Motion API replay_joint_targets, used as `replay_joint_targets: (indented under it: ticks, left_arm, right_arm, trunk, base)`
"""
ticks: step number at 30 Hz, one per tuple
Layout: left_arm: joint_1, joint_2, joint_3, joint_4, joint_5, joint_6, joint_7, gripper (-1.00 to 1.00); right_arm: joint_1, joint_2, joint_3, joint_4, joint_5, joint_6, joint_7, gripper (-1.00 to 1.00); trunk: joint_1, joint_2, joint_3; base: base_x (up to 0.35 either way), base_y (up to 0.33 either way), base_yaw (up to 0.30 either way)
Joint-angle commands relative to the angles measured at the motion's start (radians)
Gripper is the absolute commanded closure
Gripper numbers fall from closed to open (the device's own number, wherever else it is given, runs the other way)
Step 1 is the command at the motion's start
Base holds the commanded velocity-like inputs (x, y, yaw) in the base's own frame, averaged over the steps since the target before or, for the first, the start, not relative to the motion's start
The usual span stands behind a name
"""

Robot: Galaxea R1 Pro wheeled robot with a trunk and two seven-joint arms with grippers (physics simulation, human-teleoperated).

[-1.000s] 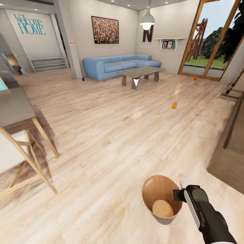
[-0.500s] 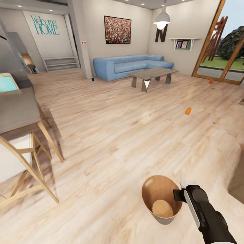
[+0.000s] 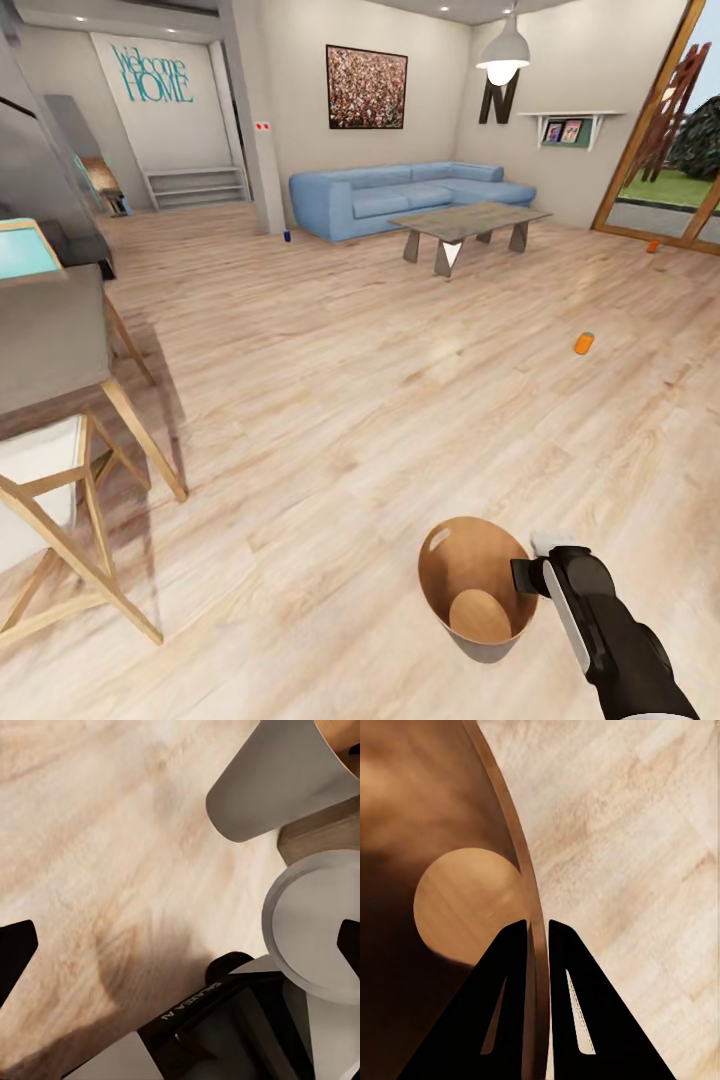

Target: Put the three can of soda from the living room inside the tash can in the kitchen.

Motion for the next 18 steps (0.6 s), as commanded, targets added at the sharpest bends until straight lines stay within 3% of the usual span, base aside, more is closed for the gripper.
replay_joint_targets:
  ticks: [1, 18]
  left_arm:
    - [0.000, 0.000, 0.000, 0.000, 0.000, 0.000, 0.000, -1.00]
    - [0.000, 0.000, 0.000, 0.000, 0.000, 0.000, 0.000, -1.00]
  right_arm:
    - [0.000, 0.000, 0.000, 0.000, -0.010, -0.001, 0.005, 1.00]
    - [0.000, 0.000, 0.000, 0.000, -0.010, -0.001, 0.005, 1.00]
  trunk:
    - [0.000, 0.000, 0.000]
    - [0.000, 0.000, 0.000]
  base:
    - [0.347, -0.081, 0.004]
    - [0.347, -0.065, 0.001]
